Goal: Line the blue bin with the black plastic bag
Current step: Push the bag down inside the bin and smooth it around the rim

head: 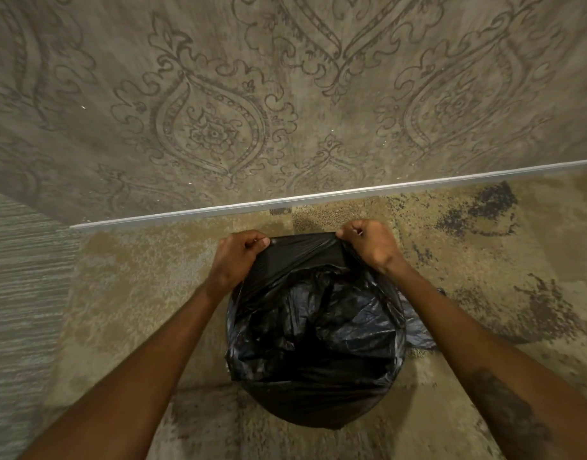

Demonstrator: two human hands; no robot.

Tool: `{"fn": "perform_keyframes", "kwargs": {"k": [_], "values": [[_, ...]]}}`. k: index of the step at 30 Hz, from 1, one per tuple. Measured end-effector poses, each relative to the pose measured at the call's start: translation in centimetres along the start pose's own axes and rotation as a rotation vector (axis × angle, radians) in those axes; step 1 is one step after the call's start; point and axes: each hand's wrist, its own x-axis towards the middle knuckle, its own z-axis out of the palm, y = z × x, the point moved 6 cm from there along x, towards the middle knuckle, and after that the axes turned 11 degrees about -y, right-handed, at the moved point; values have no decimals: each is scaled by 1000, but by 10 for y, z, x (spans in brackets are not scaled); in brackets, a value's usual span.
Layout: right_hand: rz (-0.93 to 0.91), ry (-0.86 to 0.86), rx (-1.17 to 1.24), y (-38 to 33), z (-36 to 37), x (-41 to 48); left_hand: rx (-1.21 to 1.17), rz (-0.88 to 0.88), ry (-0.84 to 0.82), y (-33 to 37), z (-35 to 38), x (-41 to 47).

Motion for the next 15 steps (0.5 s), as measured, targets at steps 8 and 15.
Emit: {"fn": "perform_keyframes", "kwargs": {"k": [8,15], "values": [[271,-317,484,29,20,24,-315,-179,-66,-33,16,5],[471,-486,664,58,33,20,-873,-555,-440,-58,43,0]]}}
